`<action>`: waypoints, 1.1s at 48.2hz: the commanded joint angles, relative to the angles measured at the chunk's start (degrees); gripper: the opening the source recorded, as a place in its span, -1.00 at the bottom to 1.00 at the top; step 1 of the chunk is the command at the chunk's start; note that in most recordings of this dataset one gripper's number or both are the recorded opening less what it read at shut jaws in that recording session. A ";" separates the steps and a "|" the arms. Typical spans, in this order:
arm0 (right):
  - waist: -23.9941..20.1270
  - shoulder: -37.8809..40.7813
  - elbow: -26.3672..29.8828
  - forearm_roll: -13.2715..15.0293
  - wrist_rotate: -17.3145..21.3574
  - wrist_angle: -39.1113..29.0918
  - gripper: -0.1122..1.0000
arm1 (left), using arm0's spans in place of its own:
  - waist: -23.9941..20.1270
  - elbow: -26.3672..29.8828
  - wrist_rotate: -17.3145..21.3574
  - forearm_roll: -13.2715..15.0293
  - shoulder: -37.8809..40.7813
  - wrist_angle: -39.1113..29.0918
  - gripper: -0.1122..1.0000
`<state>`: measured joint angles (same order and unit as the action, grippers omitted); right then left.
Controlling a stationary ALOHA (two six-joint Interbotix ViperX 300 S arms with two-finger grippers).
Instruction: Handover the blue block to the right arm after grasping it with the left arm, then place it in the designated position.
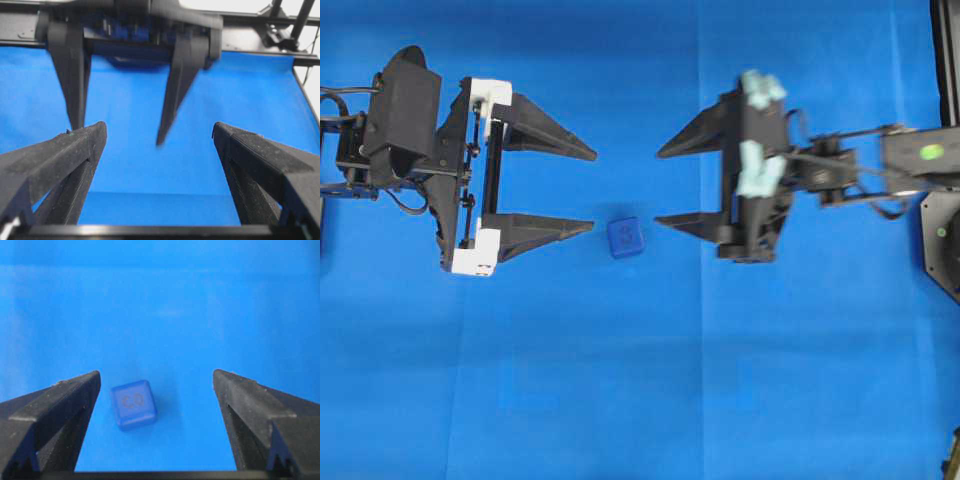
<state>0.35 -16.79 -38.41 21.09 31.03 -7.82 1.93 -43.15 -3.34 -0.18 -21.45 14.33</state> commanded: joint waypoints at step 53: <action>-0.35 -16.87 -4.39 0.18 0.00 -2.11 0.64 | 0.09 2.02 0.00 -0.09 -0.88 0.26 0.86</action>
<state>0.09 -33.57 -43.42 21.09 31.03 -11.07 1.93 -42.54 -3.34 -0.26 -21.45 14.33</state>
